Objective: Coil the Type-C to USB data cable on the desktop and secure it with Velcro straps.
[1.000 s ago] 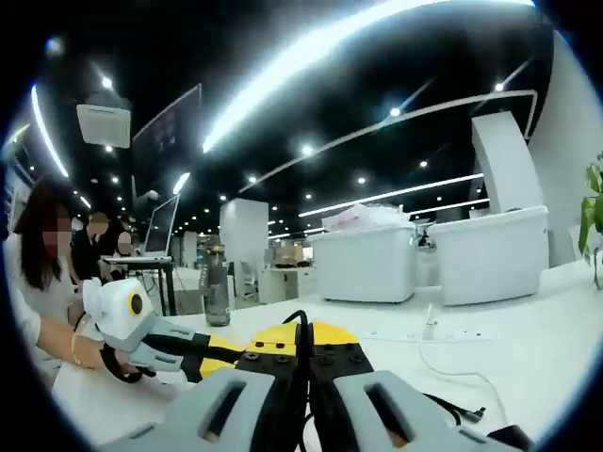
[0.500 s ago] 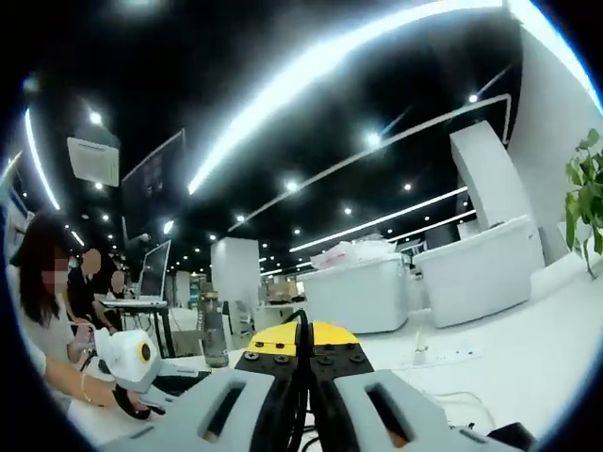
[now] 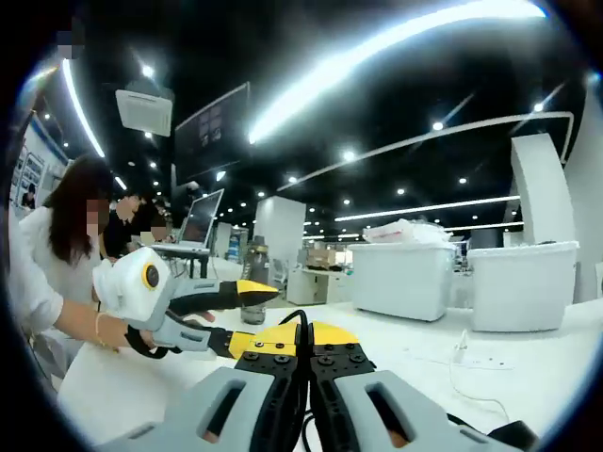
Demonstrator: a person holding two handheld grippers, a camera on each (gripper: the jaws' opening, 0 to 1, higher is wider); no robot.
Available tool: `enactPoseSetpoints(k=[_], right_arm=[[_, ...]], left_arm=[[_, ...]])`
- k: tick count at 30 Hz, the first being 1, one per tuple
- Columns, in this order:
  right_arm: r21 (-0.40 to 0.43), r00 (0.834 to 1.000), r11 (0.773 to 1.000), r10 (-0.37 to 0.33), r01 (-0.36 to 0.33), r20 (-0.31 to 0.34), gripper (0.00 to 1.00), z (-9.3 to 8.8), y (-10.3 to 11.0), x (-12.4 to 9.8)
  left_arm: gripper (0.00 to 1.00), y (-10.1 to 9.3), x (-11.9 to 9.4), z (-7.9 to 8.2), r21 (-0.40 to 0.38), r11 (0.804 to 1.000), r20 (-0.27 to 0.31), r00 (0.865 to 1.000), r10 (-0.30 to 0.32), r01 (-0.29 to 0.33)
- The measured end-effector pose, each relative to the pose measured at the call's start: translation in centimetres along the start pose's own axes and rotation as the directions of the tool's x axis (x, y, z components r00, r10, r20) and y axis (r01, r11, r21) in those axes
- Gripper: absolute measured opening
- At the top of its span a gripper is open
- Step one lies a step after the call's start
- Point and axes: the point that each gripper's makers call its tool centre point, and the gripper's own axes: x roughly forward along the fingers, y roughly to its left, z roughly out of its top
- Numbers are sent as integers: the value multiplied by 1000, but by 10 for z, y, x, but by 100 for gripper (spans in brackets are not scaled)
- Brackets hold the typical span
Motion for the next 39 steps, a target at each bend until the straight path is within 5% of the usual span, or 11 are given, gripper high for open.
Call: enactPoseSetpoints(k=[4, 6, 9, 11, 14, 19, 23, 28, 30, 34, 39], right_arm=[[-29, 998, 998, 52, -53, -27, 2, -6, 15, 4], [-31, 997, 997, 75, -77, -34, 2, -9, 22, 5], [-28, 995, 995, 92, -93, -30, 2, -8, 26, 4], [-17, 996, 996, 90, -90, -6, 3, -5, 26, 5], [5, 996, 997, 75, -75, 57, 4, 3, 21, 4], [156, 987, 986, -88, 66, 137, 10, 22, -29, -10], [47, 980, 979, -198, 197, 10, 12, -5, -65, -15], [16, 964, 981, -188, 194, -188, 23, -57, -66, -4], [-60, 942, 977, -213, 204, -260, 23, -76, -70, -4], [-68, 907, 971, -238, 228, -349, 21, -106, -80, -5], [-91, 908, 968, -250, 233, -337, 6, -104, -86, -4]], left_arm=[[20, -9, -1, 10, 120, 992, 24, 999, -26, 23], [15, -15, -2, 14, 251, 967, 21, 999, -39, 33], [10, -18, -1, 14, 311, 950, 16, 1000, -25, 19], [5, -20, 0, 10, 272, 962, 2, 1000, -31, 29], [4, -15, 0, 7, 99, 994, 5, 999, -39, 38], [4, 23, -4, -4, -46, 997, -27, 998, 61, -62], [4, 30, -8, 7, -20, 997, 13, 997, 81, -81], [4, 24, -8, 17, 12, 998, 39, 997, 67, -68], [4, 23, -8, 18, 15, 998, 42, 997, 63, -64], [4, 23, -10, 25, 4, 998, 58, 997, 59, -60], [4, 11, -8, 26, -34, 999, 64, 998, 16, -14]])
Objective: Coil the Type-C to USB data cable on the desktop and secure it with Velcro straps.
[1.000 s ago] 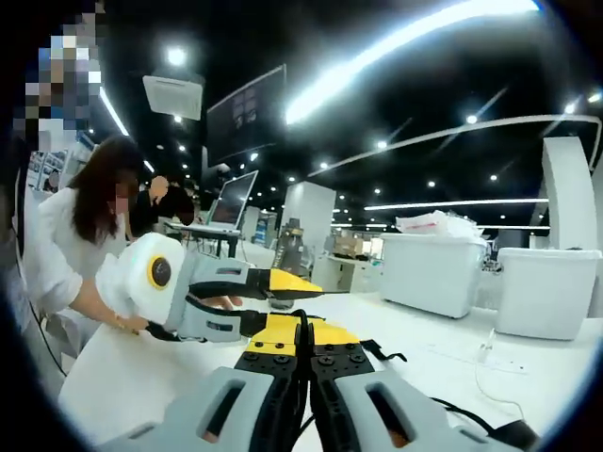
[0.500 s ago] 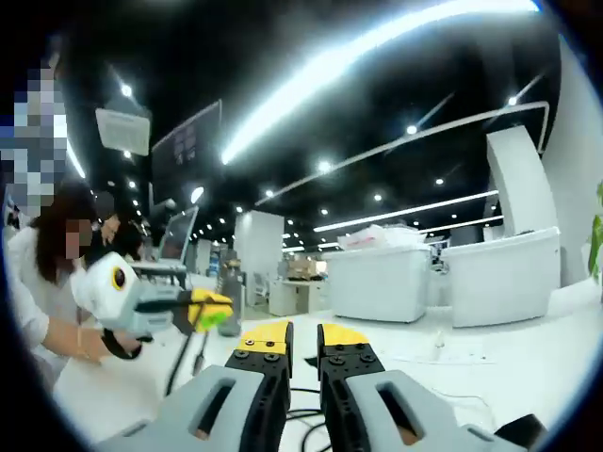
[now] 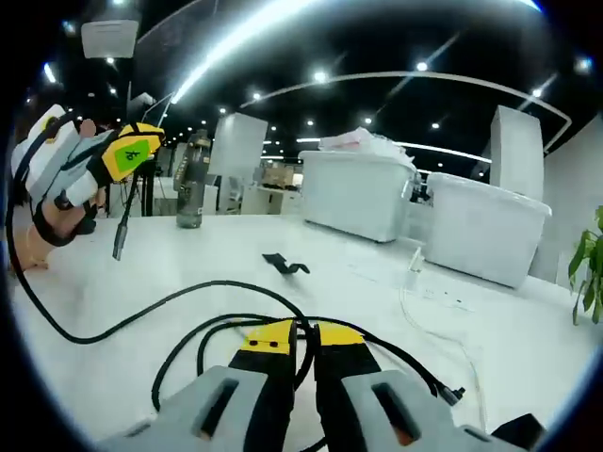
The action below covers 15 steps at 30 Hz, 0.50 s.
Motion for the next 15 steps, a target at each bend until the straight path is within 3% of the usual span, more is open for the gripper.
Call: enactPoseSetpoints(k=[2, 8, 12, 15], right_arm=[[-2, 1000, 1000, 7, -7, 20, 4, 10, 3, -5], [-7, 983, 1000, 6, -5, 182, 2, 58, 11, -27], [-76, 961, 997, 2, 20, 277, 2, 85, 19, -44], [-98, 950, 995, 23, 8, 311, 2, 93, 32, -51]], left_arm=[[4, -4, 1, -5, -27, 1000, -16, 1000, -14, 13], [4, -2, 4, -20, -109, 994, -58, 998, -34, 28], [4, -7, 5, -28, -105, 994, -83, 995, -50, 41], [4, -11, 6, -32, -92, 995, -93, 994, -55, 46]])
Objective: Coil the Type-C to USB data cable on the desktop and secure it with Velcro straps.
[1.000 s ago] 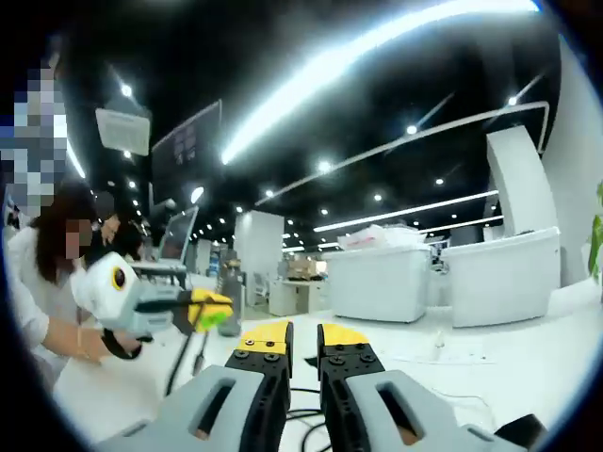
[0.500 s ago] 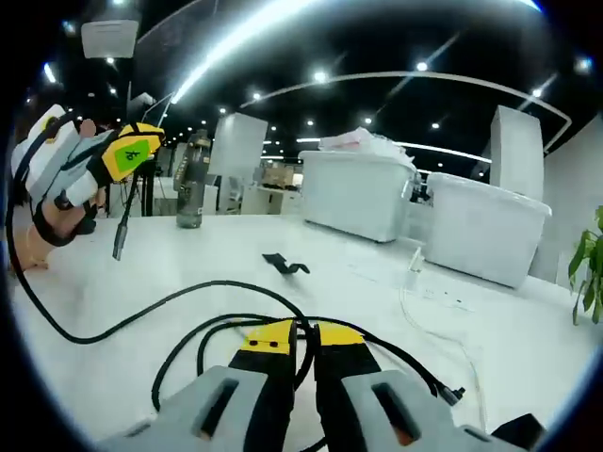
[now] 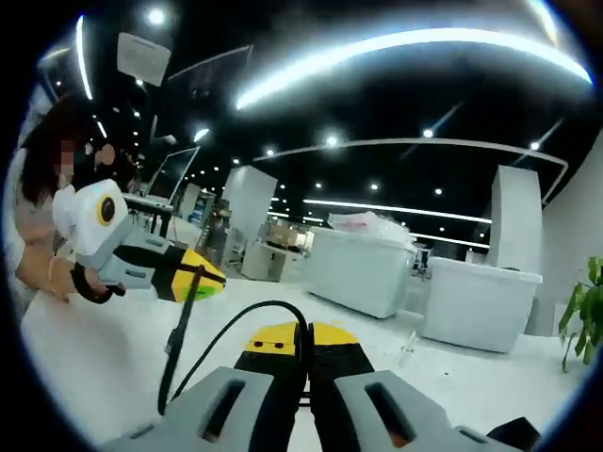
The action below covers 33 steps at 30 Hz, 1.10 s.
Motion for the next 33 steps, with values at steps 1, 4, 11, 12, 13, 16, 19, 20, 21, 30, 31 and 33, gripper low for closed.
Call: enactPoseSetpoints(k=[1, 4, 11, 12, 13, 16, 19, 20, 21, 30, 31, 33], right_arm=[[2, 1000, 1000, 13, -13, 11, 2, 3, 5, 0], [-2, 999, 999, 40, -40, 15, 2, 5, 13, 0], [43, 992, 993, 111, -113, 54, 2, 11, 27, -2], [54, 989, 989, 132, -136, 60, 2, 13, 30, -3], [73, 986, 985, 150, -155, 68, 2, 14, 33, -3], [103, 977, 973, 199, -207, 81, 2, 16, 40, -4], [169, 961, 948, 257, -271, 100, 2, 19, 48, -4], [177, 957, 942, 269, -285, 105, 2, 19, 48, -4], [177, 956, 941, 276, -290, 100, 2, 17, 48, -4], [315, 972, 934, 102, -167, 212, 4, 34, 1, -7], [340, 978, 932, 61, -128, 199, 4, 31, -12, -8], [304, 995, 951, 23, -51, 92, 5, 10, -29, -6]], left_arm=[[4, 0, 0, -2, 16, 1000, -5, 1000, 6, -6], [4, 2, 1, -6, 62, 998, -17, 1000, 20, -19], [11, 8, 0, -10, 74, 996, -36, 998, 47, -44], [11, 8, 0, -10, 69, 997, -34, 998, 47, -44], [11, 8, 0, -9, 67, 997, -33, 998, 44, -42], [14, 6, 0, -7, 95, 995, -26, 999, 40, -38], [14, 5, 0, -5, 116, 993, -23, 999, 39, -36], [13, 5, 0, -5, 119, 992, -22, 999, 35, -32], [8, 6, 0, -5, 135, 990, -26, 999, 36, -32], [4, 5, 0, -9, 179, 984, -50, 999, 23, -14], [4, 8, -1, -10, 177, 984, -53, 998, 33, -23], [4, 16, -3, -10, 161, 986, -61, 996, 60, -50]])
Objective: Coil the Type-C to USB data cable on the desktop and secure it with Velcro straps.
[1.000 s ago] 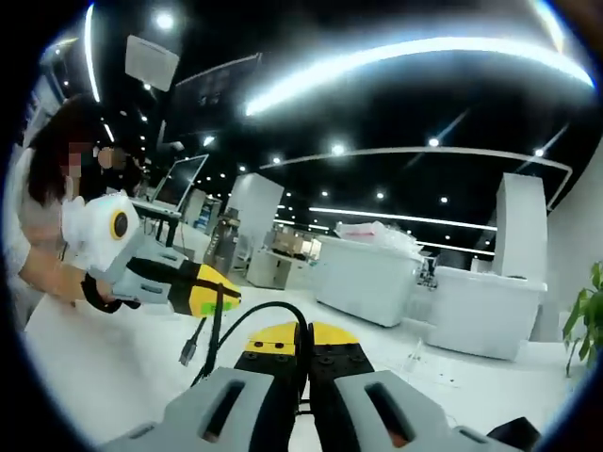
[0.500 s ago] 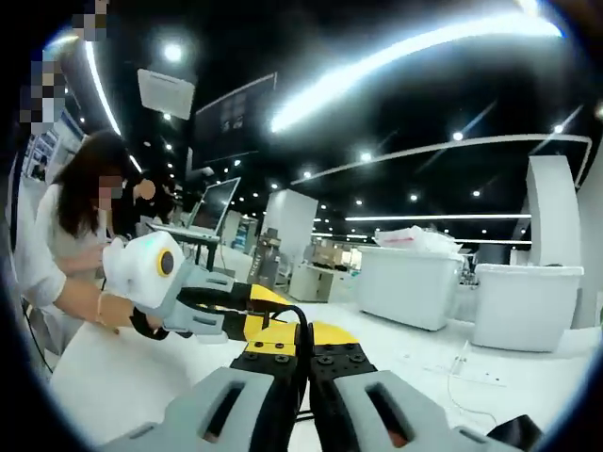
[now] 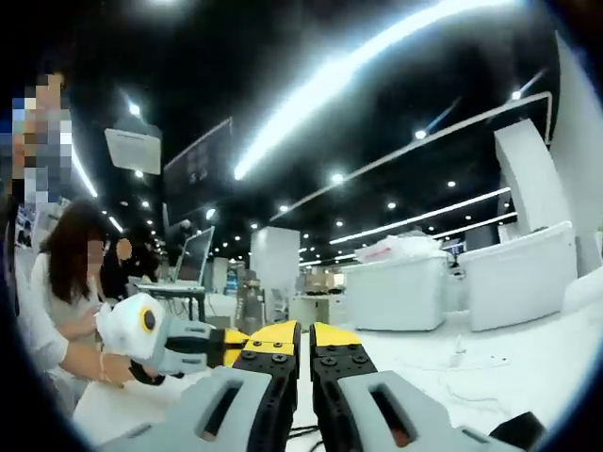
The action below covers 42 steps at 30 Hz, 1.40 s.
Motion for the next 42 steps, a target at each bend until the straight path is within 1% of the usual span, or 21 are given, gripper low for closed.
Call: enactPoseSetpoints(k=[2, 3, 5, 9, 10, 11, 13, 14, 16, 18, 20, 21, 22, 23, 25, 26, 28, 29, 32, 37, 42], right_arm=[[-97, 991, 995, -39, 27, -126, 10, -24, -9, 1], [-126, 985, 991, -64, 44, -162, 16, -35, -13, 3], [-86, 963, 996, -59, 38, -264, 20, -64, -11, 5], [-65, 916, 997, -70, 48, -394, 21, -105, -16, 4], [-48, 903, 998, -64, 49, -424, 21, -115, -15, 3], [-44, 881, 997, -79, 66, -467, 21, -126, -18, 0], [-49, 873, 996, -86, 71, -480, 21, -134, -20, 1], [-49, 859, 995, -99, 86, -503, 18, -139, -23, 0], [-84, 861, 994, -100, 67, -498, 7, -143, -26, 1], [-138, 852, 989, -110, 45, -512, 3, -147, -31, 0], [-147, 859, 988, -116, 48, -499, 3, -141, -32, 0], [-140, 873, 989, -113, 52, -474, 2, -133, -31, 1], [-126, 898, 991, -98, 48, -429, 2, -121, -28, 5], [-120, 916, 991, -98, 55, -389, 2, -109, -27, 7], [-88, 942, 995, -80, 54, -325, 2, -88, -19, 7], [-71, 953, 996, -75, 56, -292, 2, -79, -16, 7], [-43, 965, 997, -68, 59, -254, 2, -66, -11, 6], [-29, 974, 998, -60, 55, -217, 2, -57, -8, 5], [-27, 982, 999, -47, 43, -180, 2, -45, -2, 5], [-37, 988, 999, -4, -2, -156, 2, -40, 16, 6], [-40, 988, 997, 67, -74, -141, 2, -38, 37, 8]], left_arm=[[4, 5, -1, 0, -10, 1000, -3, 1000, 18, -18], [4, 9, -2, 0, -16, 999, -5, 1000, 31, -31], [4, 16, -4, -1, -27, 998, -9, 998, 54, -54], [4, 26, -8, 0, -37, 996, -5, 996, 86, -86], [4, 27, -8, 1, -37, 995, -2, 996, 90, -90], [4, 28, -8, 3, -35, 995, 2, 996, 94, -94], [4, 26, -9, 6, -28, 996, 13, 996, 89, -88], [4, 24, -9, 8, -24, 996, 18, 996, 84, -84], [4, 16, -7, 15, -10, 999, 49, 998, 41, -41], [4, 11, -7, 17, -17, 999, 54, 998, 28, -27], [4, 3, -5, 18, -6, 1000, 59, 998, 4, -4], [4, 0, -4, 17, 1, 1000, 56, 998, -9, 9], [4, -2, -3, 17, 5, 1000, 53, 998, -15, 15], [4, -4, -2, 16, 6, 1000, 50, 998, -23, 23], [4, -8, -1, 14, -10, 999, 49, 998, -39, 40], [4, -9, -1, 14, -16, 999, 49, 998, -44, 45], [4, -11, -1, 13, -25, 998, 48, 998, -51, 53], [4, -12, 0, 13, -31, 998, 49, 997, -55, 56], [4, -13, 0, 13, -54, 996, 52, 997, -61, 64], [4, -14, 1, 9, -68, 995, 49, 997, -66, 69], [7, -18, 2, 7, -174, 980, 57, 994, -88, 97]])
